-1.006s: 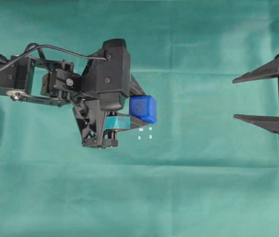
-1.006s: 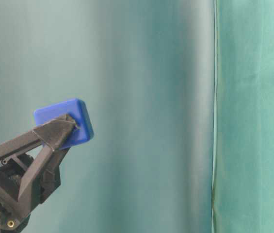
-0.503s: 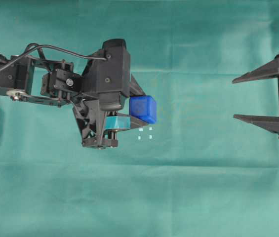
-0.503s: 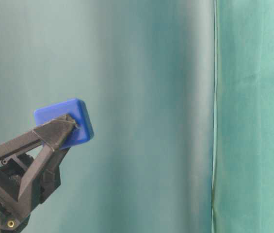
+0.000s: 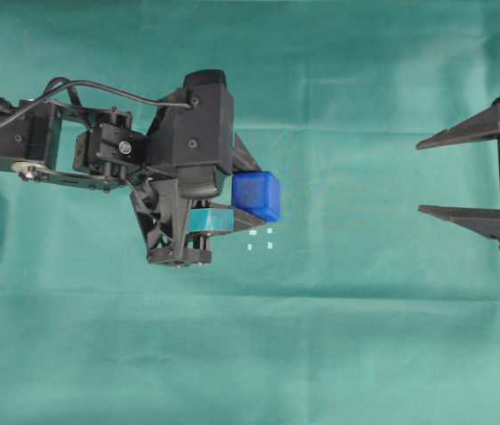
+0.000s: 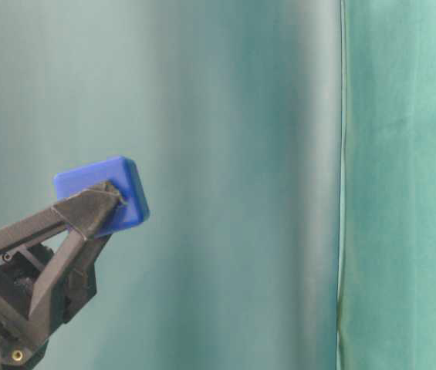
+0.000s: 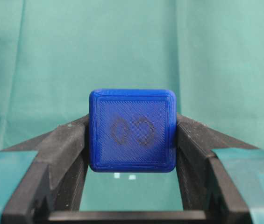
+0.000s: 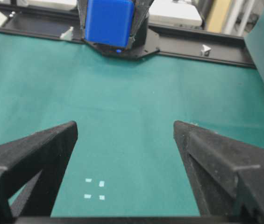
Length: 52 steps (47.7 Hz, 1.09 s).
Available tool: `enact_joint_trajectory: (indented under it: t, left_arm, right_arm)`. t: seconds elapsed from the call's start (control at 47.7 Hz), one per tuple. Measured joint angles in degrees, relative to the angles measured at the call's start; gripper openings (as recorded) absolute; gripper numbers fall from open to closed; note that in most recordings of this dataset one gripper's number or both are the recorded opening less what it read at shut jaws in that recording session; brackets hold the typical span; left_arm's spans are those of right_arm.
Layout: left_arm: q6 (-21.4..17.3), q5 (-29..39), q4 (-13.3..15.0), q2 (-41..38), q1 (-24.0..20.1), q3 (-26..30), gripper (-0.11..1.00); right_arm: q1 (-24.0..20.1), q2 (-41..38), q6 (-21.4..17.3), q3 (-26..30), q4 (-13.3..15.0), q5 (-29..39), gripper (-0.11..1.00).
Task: Handover the blue block to the right arm after grasping it with the left arm, then place it in the designated position.
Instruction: 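Lift the blue cube with the left gripper and hold it mid-table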
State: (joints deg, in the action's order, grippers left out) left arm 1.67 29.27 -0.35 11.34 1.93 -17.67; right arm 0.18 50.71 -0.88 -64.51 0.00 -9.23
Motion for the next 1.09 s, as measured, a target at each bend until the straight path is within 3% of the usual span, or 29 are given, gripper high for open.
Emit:
enact_joint_trajectory:
  t: [0.713, 0.838, 1.09]
  left_arm:
    - [0.00, -0.70, 0.00, 0.26, 0.00, -0.26, 0.47]
    - [0.00, -3.96, 0.00, 1.76, 0.00, -2.20, 0.47]
    - [0.00, -17.23, 0.00, 6.86, 0.00, -9.76, 0.47]
  right_arm:
    - [0.00, 0.00, 0.00, 0.00, 0.00, 0.00, 0.95]
    - [0.09, 0.00, 0.09, 0.00, 0.00, 0.00, 0.95]
    - [0.00, 0.00, 0.09, 0.00, 0.79, -0.09, 0.95]
